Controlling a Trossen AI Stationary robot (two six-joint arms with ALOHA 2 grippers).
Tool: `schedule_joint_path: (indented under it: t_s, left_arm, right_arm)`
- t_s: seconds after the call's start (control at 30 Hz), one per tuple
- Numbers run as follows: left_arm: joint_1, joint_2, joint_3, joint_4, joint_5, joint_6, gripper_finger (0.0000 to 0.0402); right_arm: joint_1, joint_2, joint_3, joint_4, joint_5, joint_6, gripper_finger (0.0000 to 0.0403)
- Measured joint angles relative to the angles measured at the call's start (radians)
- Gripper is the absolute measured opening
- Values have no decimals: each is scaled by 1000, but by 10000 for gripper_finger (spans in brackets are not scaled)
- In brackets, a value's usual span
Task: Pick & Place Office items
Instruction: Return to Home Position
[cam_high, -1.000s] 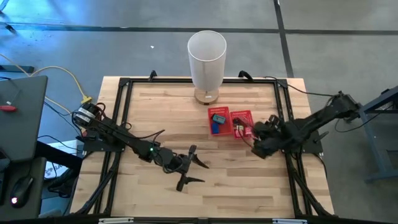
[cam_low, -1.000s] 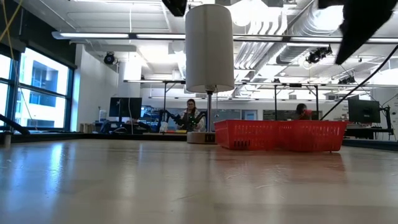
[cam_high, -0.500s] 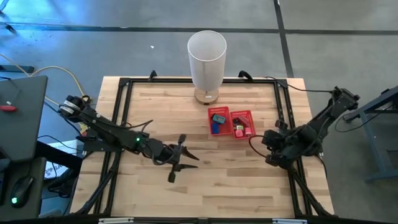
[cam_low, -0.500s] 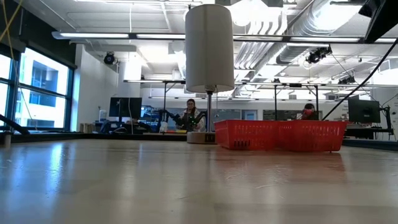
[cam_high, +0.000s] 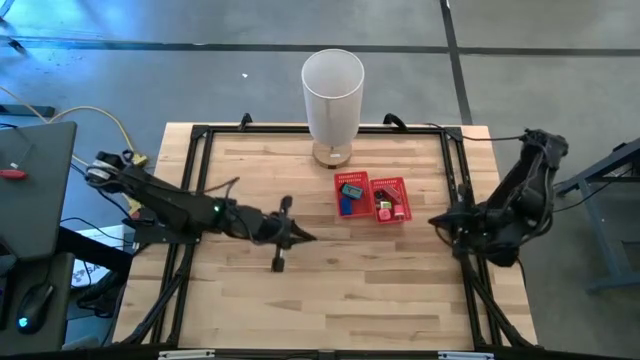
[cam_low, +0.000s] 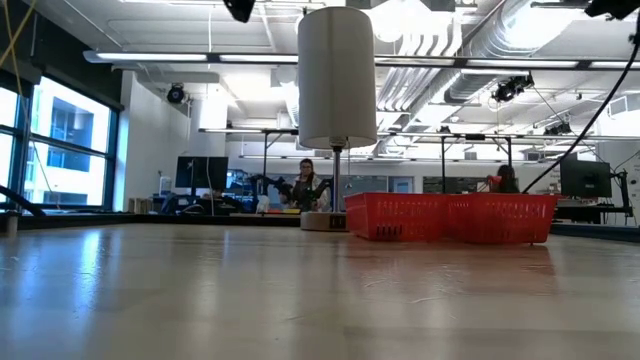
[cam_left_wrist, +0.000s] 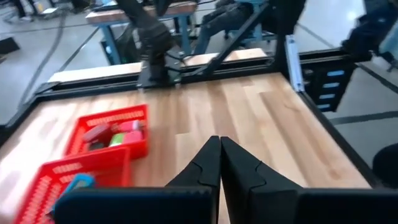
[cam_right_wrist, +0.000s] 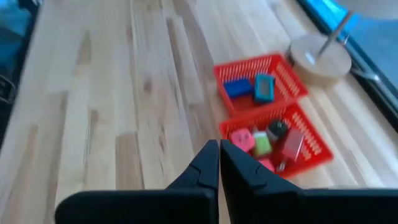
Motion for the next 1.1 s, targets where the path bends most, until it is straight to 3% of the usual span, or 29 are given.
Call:
schedule_joint_path:
  t_s: [0.17,0.3,0.5,0.77,1.1]
  left_arm:
    - [64,-117,0,-153,0,1,0]
    - [123,-211,-24,-230,0,-31,0]
    - [176,-325,-163,-186,4,-87,0]
    - [187,-481,-441,156,14,-109,0]
    - [187,-643,-606,178,16,-133,0]
  right_arm:
    - [87,-160,-121,48,125,32,2]
    - [105,-320,-262,184,217,-19,2]
    - [106,-511,-458,540,133,-218,2]
    - [87,-649,-720,1030,14,-612,2]
    - [-72,-729,-954,1230,-142,-623,2]
